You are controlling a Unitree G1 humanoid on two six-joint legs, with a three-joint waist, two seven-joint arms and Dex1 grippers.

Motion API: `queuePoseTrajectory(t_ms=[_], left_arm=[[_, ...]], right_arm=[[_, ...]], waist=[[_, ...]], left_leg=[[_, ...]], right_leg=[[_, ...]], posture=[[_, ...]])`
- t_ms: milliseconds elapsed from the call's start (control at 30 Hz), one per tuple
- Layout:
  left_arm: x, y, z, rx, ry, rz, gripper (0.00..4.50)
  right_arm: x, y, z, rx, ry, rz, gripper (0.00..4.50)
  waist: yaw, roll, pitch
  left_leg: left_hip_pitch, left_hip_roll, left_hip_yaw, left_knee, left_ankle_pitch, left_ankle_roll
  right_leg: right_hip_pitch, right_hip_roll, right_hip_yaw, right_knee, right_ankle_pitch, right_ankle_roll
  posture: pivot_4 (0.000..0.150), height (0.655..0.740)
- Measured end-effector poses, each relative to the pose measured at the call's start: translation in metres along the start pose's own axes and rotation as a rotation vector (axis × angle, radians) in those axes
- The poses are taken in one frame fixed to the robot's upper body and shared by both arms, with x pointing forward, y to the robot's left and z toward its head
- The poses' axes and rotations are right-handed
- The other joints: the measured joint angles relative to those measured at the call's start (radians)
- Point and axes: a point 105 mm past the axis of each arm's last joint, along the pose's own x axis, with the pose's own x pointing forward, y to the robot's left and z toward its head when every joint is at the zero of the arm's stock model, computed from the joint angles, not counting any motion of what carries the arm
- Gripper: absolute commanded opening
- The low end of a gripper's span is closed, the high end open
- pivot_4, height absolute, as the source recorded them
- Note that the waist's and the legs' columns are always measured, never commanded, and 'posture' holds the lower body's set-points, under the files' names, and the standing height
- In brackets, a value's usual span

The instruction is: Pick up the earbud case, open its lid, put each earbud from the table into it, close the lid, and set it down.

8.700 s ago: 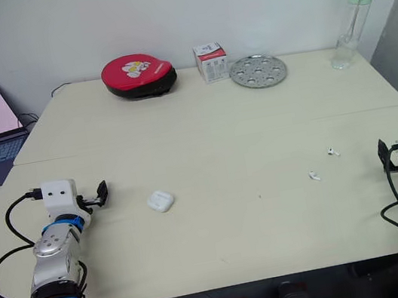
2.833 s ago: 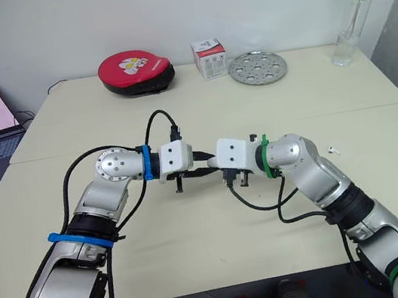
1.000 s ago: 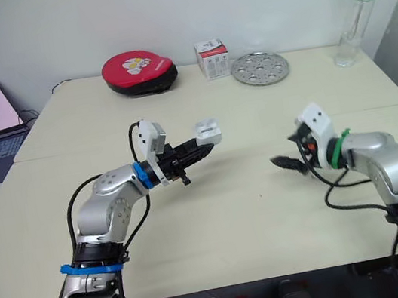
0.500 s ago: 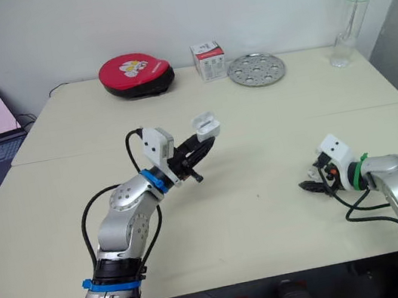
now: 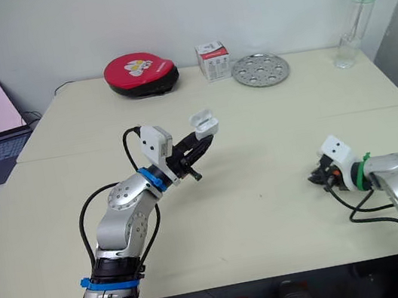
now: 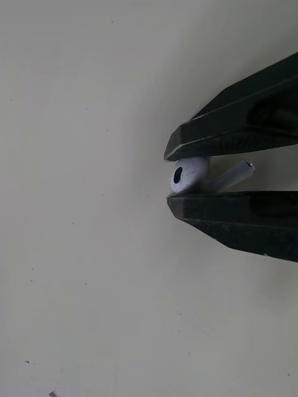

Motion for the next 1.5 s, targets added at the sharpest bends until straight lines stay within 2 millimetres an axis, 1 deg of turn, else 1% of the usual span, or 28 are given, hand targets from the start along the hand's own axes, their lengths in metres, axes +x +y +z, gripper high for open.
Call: queuePoseTrajectory(t_ms=[100,200,300,367,433,500,533,667,967,1233,1500], left_arm=[[0.000,0.000,0.000,0.004,-0.008,0.003,0.77],[-0.001,-0.002,-0.003,-0.001,-0.010,0.004,0.77],[-0.005,-0.006,-0.013,-0.023,0.008,0.007,0.77],[-0.004,-0.010,-0.015,-0.035,0.009,0.002,0.77],[-0.003,-0.013,-0.015,-0.034,0.007,-0.003,0.77],[-0.004,-0.013,-0.014,-0.031,0.004,0.002,0.77],[-0.005,-0.014,-0.013,-0.028,0.000,0.002,0.77],[-0.011,-0.014,-0.019,-0.036,0.025,0.010,0.77],[-0.011,-0.015,-0.020,-0.046,0.028,0.014,0.77],[-0.012,-0.013,-0.022,-0.066,0.036,0.029,0.77],[-0.012,-0.014,-0.022,-0.074,0.036,0.026,0.77]], right_arm=[[-0.037,-0.012,-0.025,-0.103,0.175,0.014,0.39],[-0.068,-0.024,-0.053,-0.220,0.359,0.039,0.39],[-0.087,-0.034,-0.077,-0.296,0.489,0.067,0.39],[-0.092,-0.038,-0.084,-0.327,0.525,0.094,0.39],[-0.094,-0.042,-0.088,-0.332,0.541,0.107,1.14],[-0.095,-0.045,-0.090,-0.322,0.543,0.107,1.71],[-0.097,-0.047,-0.091,-0.316,0.550,0.104,1.71],[-0.101,-0.047,-0.097,-0.345,0.595,0.143,1.71],[-0.108,-0.049,-0.104,-0.354,0.642,0.176,1.71],[-0.101,-0.049,-0.098,-0.341,0.602,0.175,1.71],[-0.094,-0.045,-0.090,-0.368,0.571,0.188,1.71]], waist=[[0.008,0.000,0.000],[0.006,0.000,0.000],[-0.003,0.000,0.000],[-0.008,0.000,0.000],[-0.009,0.000,0.000],[-0.009,0.000,0.000],[-0.008,0.000,0.000],[0.004,0.000,0.000],[0.013,0.000,0.000],[0.009,-0.002,-0.001],[-0.005,-0.002,-0.001]], left_leg=[[-0.001,0.000,0.001,0.000,-0.001,0.001],[0.001,0.002,0.001,0.000,-0.001,0.001],[0.002,0.002,0.001,-0.001,-0.001,0.001],[0.004,0.002,0.001,-0.001,-0.001,0.001],[0.006,0.002,0.000,-0.001,-0.001,0.001],[0.007,0.002,0.000,-0.001,-0.001,0.001],[0.007,0.002,-0.001,-0.001,-0.001,0.001],[0.007,0.001,-0.002,0.000,-0.001,0.001],[0.007,0.001,-0.002,0.000,-0.001,0.001],[0.008,0.002,-0.002,0.000,-0.001,0.001],[0.009,0.003,-0.002,-0.001,-0.001,0.001]], right_leg=[[0.000,-0.001,0.000,-0.003,-0.001,0.002],[0.004,0.000,0.000,-0.008,-0.002,0.004],[0.005,0.000,0.000,-0.009,-0.002,0.004],[0.007,0.000,0.000,-0.009,-0.003,0.005],[0.010,0.000,-0.001,-0.010,-0.003,0.005],[0.012,0.000,-0.001,-0.011,-0.003,0.005],[0.012,0.000,-0.001,-0.011,-0.003,0.004],[0.013,-0.001,-0.002,-0.012,-0.002,0.004],[0.013,-0.002,-0.002,-0.012,-0.001,0.002],[0.014,-0.001,-0.002,-0.011,-0.001,0.002],[0.014,0.000,-0.002,-0.011,-0.001,0.002]], posture=[[0.150,0.7400],[0.150,0.7400],[0.150,0.7400],[0.150,0.7400],[0.150,0.7400],[0.150,0.7400],[0.150,0.7400],[0.150,0.7400],[0.150,0.7400],[0.150,0.7400],[0.150,0.7400]])
